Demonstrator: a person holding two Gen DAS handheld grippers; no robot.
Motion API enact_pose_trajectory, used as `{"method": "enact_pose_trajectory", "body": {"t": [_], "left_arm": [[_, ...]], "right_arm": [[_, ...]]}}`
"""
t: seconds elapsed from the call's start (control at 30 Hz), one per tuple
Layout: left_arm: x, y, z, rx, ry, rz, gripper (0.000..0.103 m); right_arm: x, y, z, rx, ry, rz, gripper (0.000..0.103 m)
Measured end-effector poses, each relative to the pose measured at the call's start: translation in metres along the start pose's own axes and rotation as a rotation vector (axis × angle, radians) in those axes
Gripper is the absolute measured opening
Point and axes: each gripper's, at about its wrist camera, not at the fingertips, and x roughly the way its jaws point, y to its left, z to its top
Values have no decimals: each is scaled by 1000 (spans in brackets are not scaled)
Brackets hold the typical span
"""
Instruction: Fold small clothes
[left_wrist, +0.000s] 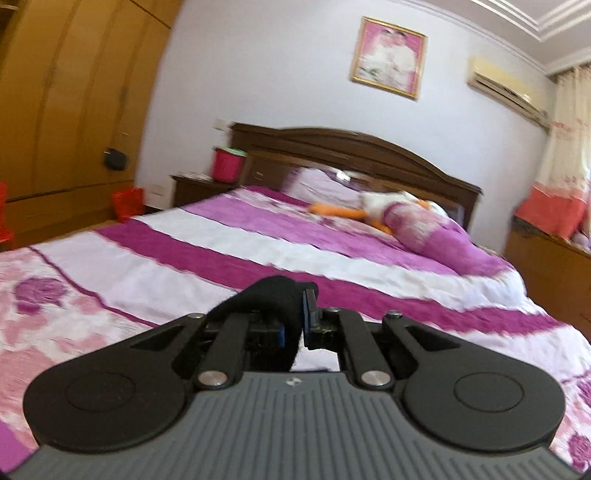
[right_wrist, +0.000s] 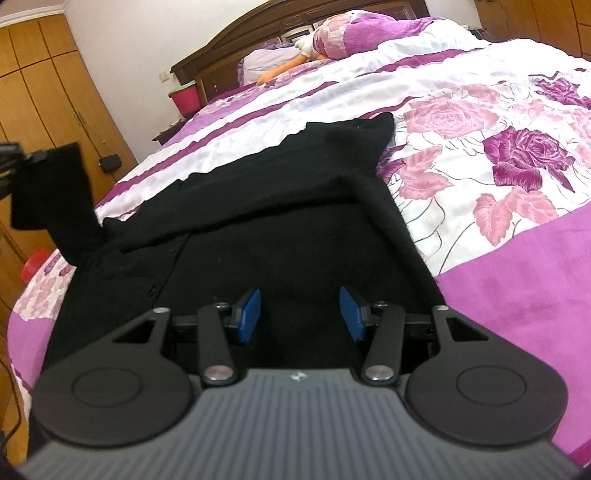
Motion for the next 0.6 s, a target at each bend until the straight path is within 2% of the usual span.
{"method": "enact_pose_trajectory", "body": {"t": [0.27,0.5,0.6], "left_arm": [[34,-75,-53,51,131,-102,10],[63,-104,-111,142,288,-112,10],[71,-103,-129,166,350,-89,11]], "right_arm": [[-2,-2,-4,-8,-14,12,50],[-3,-10,-4,41,-13,29,49],[-4,-13,-5,43,-17,35,49]]}}
